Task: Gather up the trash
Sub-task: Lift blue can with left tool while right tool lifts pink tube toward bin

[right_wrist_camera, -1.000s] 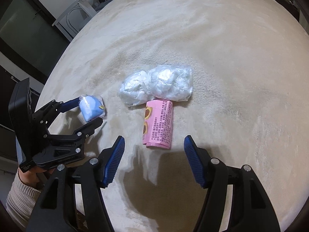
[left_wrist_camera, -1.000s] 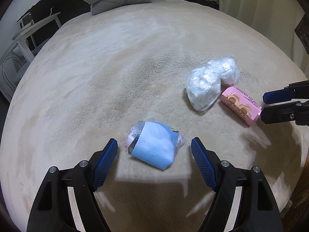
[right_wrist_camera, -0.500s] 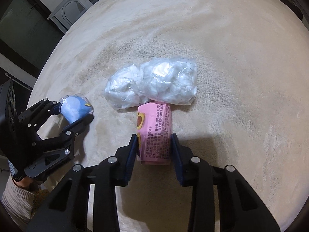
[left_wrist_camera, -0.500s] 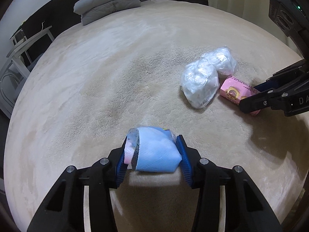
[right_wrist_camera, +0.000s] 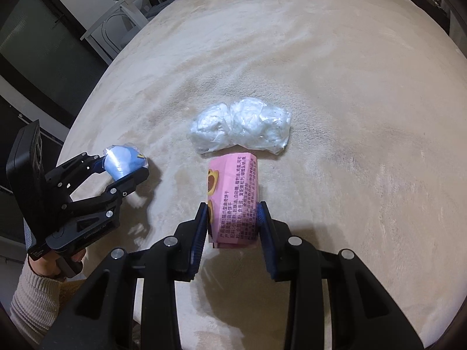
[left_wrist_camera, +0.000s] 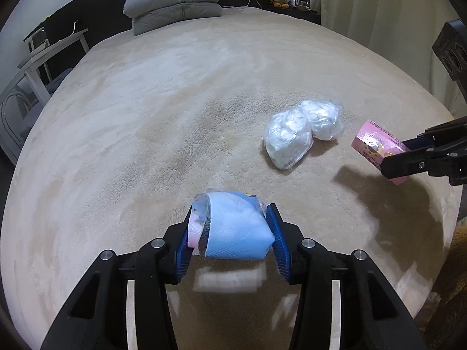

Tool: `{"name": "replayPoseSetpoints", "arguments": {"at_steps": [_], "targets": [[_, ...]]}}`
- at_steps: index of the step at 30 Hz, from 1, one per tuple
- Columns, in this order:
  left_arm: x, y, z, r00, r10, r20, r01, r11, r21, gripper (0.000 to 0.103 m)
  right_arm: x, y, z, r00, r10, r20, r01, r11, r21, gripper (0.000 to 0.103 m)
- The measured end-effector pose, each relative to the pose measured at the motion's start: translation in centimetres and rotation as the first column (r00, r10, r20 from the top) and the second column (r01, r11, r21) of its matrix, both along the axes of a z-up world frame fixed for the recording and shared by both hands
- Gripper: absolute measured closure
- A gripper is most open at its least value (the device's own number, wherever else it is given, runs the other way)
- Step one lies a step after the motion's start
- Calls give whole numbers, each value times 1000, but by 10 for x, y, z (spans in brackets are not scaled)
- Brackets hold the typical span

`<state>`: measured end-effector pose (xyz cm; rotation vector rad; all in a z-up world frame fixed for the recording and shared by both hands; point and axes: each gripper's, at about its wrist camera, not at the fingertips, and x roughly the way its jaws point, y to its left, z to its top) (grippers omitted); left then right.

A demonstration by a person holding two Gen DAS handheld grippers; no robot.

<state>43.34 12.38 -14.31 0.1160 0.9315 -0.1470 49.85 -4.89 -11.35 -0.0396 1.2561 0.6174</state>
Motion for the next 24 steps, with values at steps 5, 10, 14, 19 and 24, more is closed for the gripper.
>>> {"name": "replayPoseSetpoints", "arguments": {"at_steps": [5,10,14,19,24], "targets": [[-25,-12,24,999,5,32,-4,999,-35,58,-26,-12,26,1000,-19,16,18,999,41,68],[-54,-28,46,998,2,70,3,997,-72,58,-55,-24,52,999,-29,43,27,998,59,68],[-80,-37,60,996,13,92,-3,994,-109,58,-84,-36,75,997,-34,72,29,997,67,68],[-118,-51,74,994,20,112,-4,991,-137,58,-124,-50,98,995,-36,98,28,996,84,68],[-158,-63,93,990,19,137,2,989,-151,58,-167,-65,117,992,-39,121,27,994,104,68]]}}
